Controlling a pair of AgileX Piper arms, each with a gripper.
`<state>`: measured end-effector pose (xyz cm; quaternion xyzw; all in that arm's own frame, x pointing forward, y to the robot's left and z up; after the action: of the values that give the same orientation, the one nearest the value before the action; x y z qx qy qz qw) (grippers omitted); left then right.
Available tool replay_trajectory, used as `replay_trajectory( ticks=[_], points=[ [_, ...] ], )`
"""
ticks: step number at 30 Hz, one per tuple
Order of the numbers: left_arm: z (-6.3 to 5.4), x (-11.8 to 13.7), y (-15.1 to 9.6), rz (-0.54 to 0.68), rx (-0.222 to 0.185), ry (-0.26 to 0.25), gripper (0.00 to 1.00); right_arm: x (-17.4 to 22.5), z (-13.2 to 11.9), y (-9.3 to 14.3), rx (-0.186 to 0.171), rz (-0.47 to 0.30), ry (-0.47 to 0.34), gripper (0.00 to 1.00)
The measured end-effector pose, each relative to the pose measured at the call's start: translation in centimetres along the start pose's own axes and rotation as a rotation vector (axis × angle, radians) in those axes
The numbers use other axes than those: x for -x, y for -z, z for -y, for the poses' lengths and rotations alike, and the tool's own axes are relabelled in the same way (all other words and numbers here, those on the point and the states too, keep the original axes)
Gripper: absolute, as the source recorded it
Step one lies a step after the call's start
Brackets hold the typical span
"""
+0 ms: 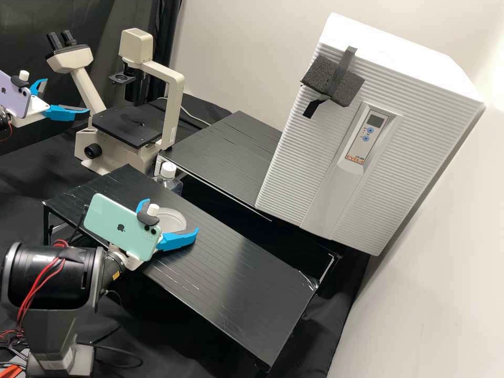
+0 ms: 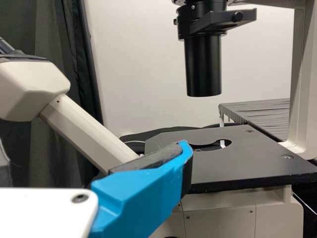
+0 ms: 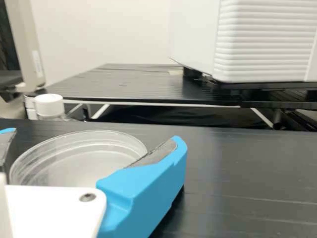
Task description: Open the petri dish lid.
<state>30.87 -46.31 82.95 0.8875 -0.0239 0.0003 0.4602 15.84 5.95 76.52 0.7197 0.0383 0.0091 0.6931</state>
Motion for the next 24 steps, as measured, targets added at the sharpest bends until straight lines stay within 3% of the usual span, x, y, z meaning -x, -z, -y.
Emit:
replay_trajectory(
  ticks=[15,20,24],
  points=[
    [0.0,0.0,0.0,0.000,0.000,0.000,1.00,0.3,-0.5,0.3,-0.020,-0.016,-0.024,0.00],
    [0.0,0.0,0.0,0.000,0.000,0.000,1.00,0.7,-1.9,0.1,-0.025,0.020,-0.086,0.00],
    [0.0,0.0,0.0,0.000,0.000,0.000,1.00,1.3,-4.4,-0.7,-0.053,0.066,-0.160,0.00]
  ],
)
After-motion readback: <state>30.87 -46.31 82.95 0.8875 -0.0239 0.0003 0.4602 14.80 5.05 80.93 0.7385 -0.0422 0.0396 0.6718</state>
